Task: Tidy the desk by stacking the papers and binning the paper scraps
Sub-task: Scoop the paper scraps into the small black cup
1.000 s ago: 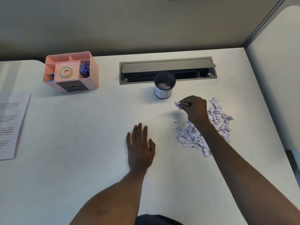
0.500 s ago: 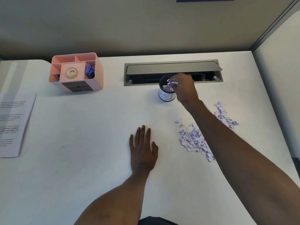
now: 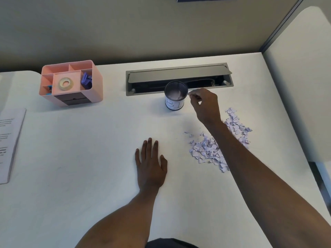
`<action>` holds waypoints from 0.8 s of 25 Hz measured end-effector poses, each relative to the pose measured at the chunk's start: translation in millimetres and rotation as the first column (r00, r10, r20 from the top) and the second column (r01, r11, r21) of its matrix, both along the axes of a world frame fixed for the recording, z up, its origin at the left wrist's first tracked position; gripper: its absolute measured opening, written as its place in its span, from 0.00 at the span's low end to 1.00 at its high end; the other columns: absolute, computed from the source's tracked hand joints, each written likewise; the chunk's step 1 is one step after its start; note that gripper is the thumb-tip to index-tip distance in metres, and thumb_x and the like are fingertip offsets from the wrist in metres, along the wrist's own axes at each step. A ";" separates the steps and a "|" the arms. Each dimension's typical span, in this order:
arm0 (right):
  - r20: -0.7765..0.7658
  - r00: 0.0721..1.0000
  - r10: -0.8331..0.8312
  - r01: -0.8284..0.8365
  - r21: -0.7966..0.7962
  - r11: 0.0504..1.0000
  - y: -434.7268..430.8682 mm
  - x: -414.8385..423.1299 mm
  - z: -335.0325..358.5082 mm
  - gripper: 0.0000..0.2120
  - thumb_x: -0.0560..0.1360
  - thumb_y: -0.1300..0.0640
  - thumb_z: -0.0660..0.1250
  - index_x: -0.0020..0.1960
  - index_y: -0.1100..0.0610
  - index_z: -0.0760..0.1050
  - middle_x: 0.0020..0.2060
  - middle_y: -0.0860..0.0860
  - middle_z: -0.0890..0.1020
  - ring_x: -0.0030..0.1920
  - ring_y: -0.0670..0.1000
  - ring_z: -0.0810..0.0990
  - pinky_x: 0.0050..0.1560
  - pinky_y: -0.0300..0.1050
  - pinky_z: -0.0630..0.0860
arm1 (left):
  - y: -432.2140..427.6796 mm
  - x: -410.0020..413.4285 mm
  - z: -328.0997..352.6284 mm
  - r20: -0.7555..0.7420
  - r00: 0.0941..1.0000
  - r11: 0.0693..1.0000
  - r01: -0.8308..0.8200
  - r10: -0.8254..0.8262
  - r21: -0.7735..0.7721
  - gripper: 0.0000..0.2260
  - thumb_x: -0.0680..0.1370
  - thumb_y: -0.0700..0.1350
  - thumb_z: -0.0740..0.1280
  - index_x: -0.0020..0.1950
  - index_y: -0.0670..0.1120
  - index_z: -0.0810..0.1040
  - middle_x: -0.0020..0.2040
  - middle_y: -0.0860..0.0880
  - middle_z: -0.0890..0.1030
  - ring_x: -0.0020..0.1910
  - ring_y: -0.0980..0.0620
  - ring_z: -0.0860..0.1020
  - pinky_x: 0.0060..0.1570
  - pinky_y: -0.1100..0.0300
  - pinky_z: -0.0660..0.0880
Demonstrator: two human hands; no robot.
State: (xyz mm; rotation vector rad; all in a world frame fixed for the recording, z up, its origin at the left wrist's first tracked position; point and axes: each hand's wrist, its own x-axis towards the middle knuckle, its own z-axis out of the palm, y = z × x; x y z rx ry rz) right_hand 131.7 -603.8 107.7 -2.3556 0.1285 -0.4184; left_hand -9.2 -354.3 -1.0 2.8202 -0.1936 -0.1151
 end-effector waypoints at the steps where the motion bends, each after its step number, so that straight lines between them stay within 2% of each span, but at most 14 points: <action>1: -0.019 1.000 0.013 -0.013 0.014 1.000 -8.3 -11.5 -5.6 0.08 0.78 0.63 0.67 0.53 0.61 0.84 0.46 0.55 0.86 0.45 0.51 0.83 0.48 0.49 0.82 | -0.3 0.0 0.2 0.001 1.000 1.000 -0.001 0.001 0.001 0.27 0.85 0.52 0.57 0.84 0.49 0.60 0.86 0.49 0.56 0.86 0.50 0.51 0.84 0.42 0.50; 3: -0.021 0.998 0.054 -0.054 -0.012 0.998 -18.3 -30.9 -11.0 0.07 0.78 0.63 0.68 0.52 0.61 0.84 0.45 0.54 0.85 0.44 0.51 0.83 0.48 0.48 0.82 | -1.0 -0.5 1.1 0.001 1.000 1.000 0.001 -0.001 -0.003 0.27 0.85 0.52 0.57 0.84 0.49 0.60 0.86 0.49 0.56 0.86 0.50 0.51 0.84 0.42 0.50; 7: 0.087 0.996 0.031 -0.034 0.035 0.999 -10.9 -22.8 9.7 0.06 0.76 0.64 0.69 0.51 0.62 0.84 0.42 0.53 0.85 0.40 0.47 0.80 0.44 0.34 0.77 | -1.0 -1.4 2.4 0.008 1.000 1.000 0.005 -0.005 0.015 0.27 0.85 0.52 0.55 0.84 0.49 0.60 0.86 0.48 0.56 0.86 0.49 0.51 0.84 0.42 0.50; 9: 0.059 0.998 -0.029 0.027 0.032 0.999 -18.9 -21.8 11.8 0.06 0.76 0.64 0.69 0.51 0.60 0.84 0.41 0.53 0.85 0.38 0.47 0.79 0.43 0.38 0.79 | 0.3 -2.0 1.9 0.010 1.000 1.000 -0.001 0.001 0.019 0.27 0.85 0.53 0.54 0.84 0.48 0.60 0.86 0.49 0.57 0.86 0.49 0.51 0.84 0.42 0.50; 11: -0.055 0.997 -0.059 0.059 -0.017 0.998 -41.3 -38.5 -0.9 0.06 0.75 0.64 0.69 0.50 0.59 0.82 0.42 0.53 0.85 0.39 0.49 0.80 0.46 0.48 0.81 | 0.2 -2.0 0.6 0.021 1.000 1.000 0.000 0.000 0.010 0.28 0.84 0.53 0.53 0.84 0.48 0.60 0.86 0.49 0.57 0.86 0.49 0.52 0.83 0.41 0.51; 13: -0.213 0.976 -0.041 0.031 -0.051 0.998 -59.8 -63.8 -17.2 0.05 0.76 0.62 0.70 0.50 0.57 0.84 0.47 0.52 0.86 0.45 0.50 0.82 0.51 0.53 0.80 | -0.6 -1.0 -0.2 0.028 1.000 1.000 -0.003 0.003 -0.002 0.28 0.84 0.53 0.53 0.84 0.48 0.61 0.86 0.48 0.58 0.86 0.49 0.53 0.83 0.42 0.51; 15: -0.272 0.962 -0.039 0.050 0.034 0.998 -73.0 -83.2 -29.4 0.07 0.78 0.57 0.70 0.53 0.56 0.85 0.55 0.50 0.85 0.54 0.50 0.83 0.60 0.51 0.79 | -1.8 -0.8 -0.7 0.030 1.000 1.000 -0.006 0.006 -0.004 0.28 0.84 0.53 0.53 0.84 0.48 0.61 0.86 0.48 0.58 0.86 0.49 0.53 0.84 0.42 0.50; 18: -0.146 0.966 -0.213 0.235 0.162 0.958 -101.3 -96.3 -38.1 0.12 0.81 0.58 0.65 0.62 0.57 0.83 0.61 0.52 0.84 0.61 0.46 0.82 0.65 0.43 0.77 | -2.1 -2.2 -0.1 0.022 1.000 1.000 0.002 -0.002 -0.004 0.27 0.84 0.53 0.54 0.83 0.48 0.61 0.86 0.48 0.58 0.86 0.49 0.53 0.84 0.42 0.50; 20: -0.144 0.942 -0.304 0.326 0.165 0.931 -128.9 -103.1 -50.4 0.16 0.83 0.57 0.60 0.68 0.56 0.78 0.67 0.51 0.80 0.67 0.46 0.77 0.70 0.44 0.72 | -1.5 -1.6 0.4 0.021 1.000 1.000 -0.002 0.002 -0.001 0.27 0.84 0.53 0.54 0.83 0.48 0.61 0.86 0.48 0.58 0.86 0.49 0.53 0.83 0.42 0.51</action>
